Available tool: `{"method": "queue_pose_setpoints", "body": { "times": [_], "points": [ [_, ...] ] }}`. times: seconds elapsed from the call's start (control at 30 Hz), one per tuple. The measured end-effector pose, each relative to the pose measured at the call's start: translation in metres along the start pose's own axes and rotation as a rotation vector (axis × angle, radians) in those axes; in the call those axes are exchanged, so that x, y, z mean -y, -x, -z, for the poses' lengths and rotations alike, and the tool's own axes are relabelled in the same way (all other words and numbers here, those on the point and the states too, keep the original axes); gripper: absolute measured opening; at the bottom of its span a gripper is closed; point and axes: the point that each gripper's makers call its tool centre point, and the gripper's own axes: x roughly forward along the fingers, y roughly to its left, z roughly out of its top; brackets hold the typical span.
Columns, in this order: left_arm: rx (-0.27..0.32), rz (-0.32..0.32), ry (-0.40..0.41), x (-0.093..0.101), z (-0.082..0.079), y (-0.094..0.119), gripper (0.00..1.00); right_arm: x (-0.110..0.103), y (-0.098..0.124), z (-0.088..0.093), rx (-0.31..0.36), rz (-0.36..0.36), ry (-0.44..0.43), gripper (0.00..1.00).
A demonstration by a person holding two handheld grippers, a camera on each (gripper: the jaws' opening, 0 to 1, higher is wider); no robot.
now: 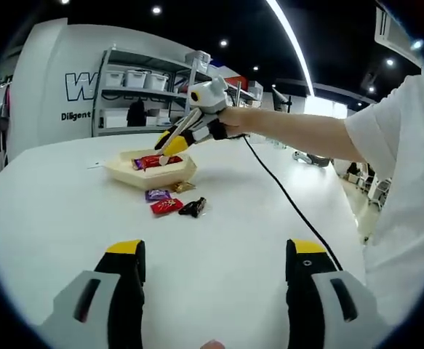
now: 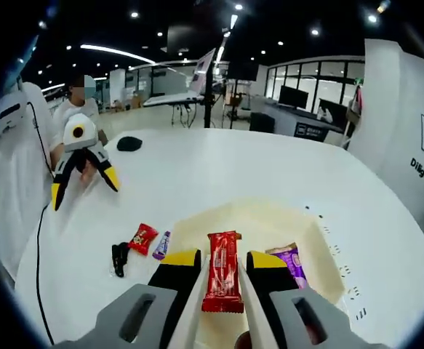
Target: Place the target food into the container with the food tongs after gripping and lifting it, then release it inside without dropping or visibly crushing the food.
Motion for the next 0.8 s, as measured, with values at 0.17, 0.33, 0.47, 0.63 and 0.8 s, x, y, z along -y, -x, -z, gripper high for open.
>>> {"method": "queue_pose_setpoints", "body": {
  "times": [0.17,0.33,0.47,0.63,0.8],
  "points": [
    [0.000,-0.002,0.003,-0.001,0.000,0.000,0.77,0.007,-0.004,0.007,-0.023,0.000,0.003,0.18],
    [0.000,-0.006,0.004,-0.003,-0.001,0.000,0.77,0.012,-0.006,0.012,-0.037,0.001,0.007,0.18],
    [-0.004,-0.006,0.003,-0.004,0.000,0.000,0.77,0.015,-0.009,0.015,-0.049,-0.001,0.016,0.18],
    [-0.007,-0.004,0.002,-0.003,-0.001,-0.001,0.77,0.020,-0.011,0.021,-0.059,0.001,0.010,0.18],
    [-0.011,-0.006,0.002,-0.004,0.000,-0.002,0.77,0.024,-0.010,0.024,-0.054,0.007,0.006,0.19]
  ]
}}
